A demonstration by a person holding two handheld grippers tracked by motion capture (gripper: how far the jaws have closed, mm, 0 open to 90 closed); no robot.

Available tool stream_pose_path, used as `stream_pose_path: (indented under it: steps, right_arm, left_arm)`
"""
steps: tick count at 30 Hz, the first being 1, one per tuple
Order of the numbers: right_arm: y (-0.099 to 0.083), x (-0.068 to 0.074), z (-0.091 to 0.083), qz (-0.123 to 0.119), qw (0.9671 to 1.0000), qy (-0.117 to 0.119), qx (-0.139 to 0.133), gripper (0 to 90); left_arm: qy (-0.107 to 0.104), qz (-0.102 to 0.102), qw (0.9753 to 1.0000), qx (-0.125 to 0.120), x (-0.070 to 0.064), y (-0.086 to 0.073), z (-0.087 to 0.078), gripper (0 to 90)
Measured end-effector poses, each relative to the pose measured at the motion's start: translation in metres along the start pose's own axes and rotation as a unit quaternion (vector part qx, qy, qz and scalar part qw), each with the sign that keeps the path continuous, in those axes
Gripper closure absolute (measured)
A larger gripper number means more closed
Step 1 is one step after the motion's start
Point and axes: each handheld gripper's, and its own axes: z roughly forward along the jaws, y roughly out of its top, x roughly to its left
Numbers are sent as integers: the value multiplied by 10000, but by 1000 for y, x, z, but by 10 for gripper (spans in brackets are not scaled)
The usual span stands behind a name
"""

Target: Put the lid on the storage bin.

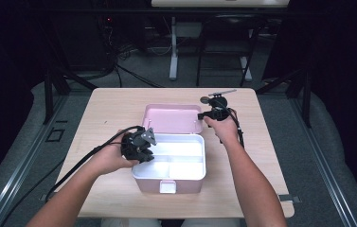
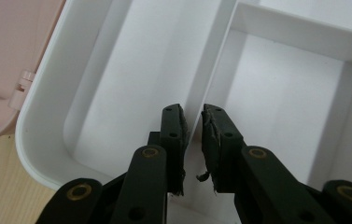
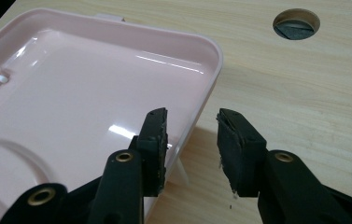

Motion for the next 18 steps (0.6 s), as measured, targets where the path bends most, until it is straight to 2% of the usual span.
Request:
stream_pose_path:
  steps: [7, 12, 18]
  right_arm:
    - [4, 2, 8, 149, 9999, -71, 23, 633]
    - [5, 4, 14, 119, 9998, -140, 64, 645]
    - [6, 3, 20, 225, 9996, -126, 143, 730]
  left_arm:
    - [16, -12, 10000, -7, -1, 0, 0, 781]
    - [26, -5, 10000, -6, -1, 0, 0, 781]
    - [23, -7, 10000, -5, -1, 0, 0, 781]
